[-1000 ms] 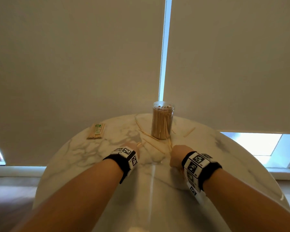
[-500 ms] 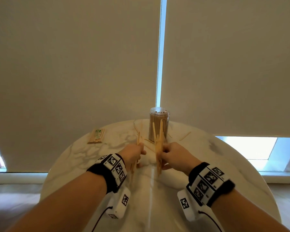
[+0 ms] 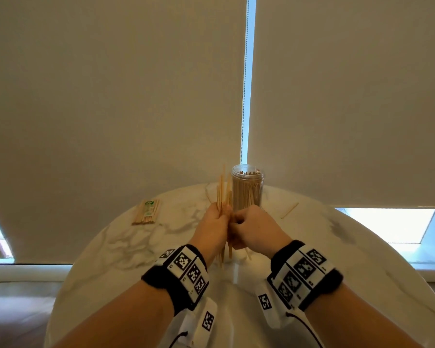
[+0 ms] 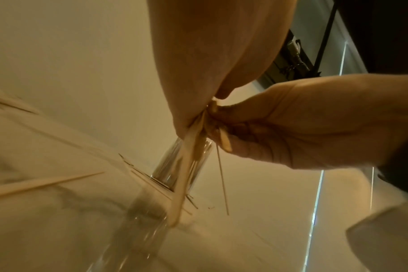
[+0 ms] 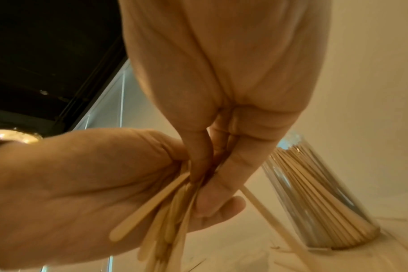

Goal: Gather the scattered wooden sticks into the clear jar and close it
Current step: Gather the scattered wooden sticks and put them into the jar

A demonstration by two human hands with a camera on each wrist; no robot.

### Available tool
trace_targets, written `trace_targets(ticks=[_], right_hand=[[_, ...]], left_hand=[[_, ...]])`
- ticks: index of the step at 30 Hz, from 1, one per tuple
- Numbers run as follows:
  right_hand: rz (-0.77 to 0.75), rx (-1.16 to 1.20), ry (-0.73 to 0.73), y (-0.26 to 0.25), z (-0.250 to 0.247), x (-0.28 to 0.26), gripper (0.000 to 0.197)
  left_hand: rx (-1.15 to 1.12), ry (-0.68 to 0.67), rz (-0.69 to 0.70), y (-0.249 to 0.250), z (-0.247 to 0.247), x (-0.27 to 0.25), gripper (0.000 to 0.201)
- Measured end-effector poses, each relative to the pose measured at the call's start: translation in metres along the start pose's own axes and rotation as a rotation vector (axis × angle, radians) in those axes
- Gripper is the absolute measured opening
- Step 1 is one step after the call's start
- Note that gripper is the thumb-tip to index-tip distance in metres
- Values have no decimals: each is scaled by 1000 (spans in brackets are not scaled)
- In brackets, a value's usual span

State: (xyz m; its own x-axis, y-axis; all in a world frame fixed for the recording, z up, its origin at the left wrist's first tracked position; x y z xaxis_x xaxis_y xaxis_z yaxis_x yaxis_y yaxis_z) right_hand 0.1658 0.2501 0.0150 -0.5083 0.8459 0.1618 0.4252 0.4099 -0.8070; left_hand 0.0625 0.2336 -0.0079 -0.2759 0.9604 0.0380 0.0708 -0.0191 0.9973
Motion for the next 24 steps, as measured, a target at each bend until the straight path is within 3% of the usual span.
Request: trace_targets(ticks=[5,9,12,16,21,24], right_hand=[[-46,-228,50,-8,-10,15,29],[-14,-508,53,-5,-19,21,27],[-34,-382,-37,-1,-8,25,10],[-90,-302,44,5,-14,29,18],[-33,-245,-81,16,-30,32,19],[-139,-162,132,4,-67,32,26]], left_hand=[[-45,61,78,13,-11,19,26],[-297,109,118,25,-22,40,17],[-522,16,77,24,-13,50,15],[-611,-62,64,21,-1,57,18],[-436,-123,134,28,-1,56,31],[-307,-197,192,40,11,44,30]])
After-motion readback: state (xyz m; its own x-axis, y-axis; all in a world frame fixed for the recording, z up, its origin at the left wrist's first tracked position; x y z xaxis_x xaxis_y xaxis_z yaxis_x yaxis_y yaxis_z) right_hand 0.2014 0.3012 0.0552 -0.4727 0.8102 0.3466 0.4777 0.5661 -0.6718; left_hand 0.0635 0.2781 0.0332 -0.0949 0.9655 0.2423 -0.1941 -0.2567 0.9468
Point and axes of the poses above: each hand's wrist, its own x-axis towards the middle knuckle, its own z-axis out of the palm, y = z × x, the point moved 8 cm from there along x, towards the middle knuckle, and after that the axes turned 6 degrees about -z, right-handed, at the moved point
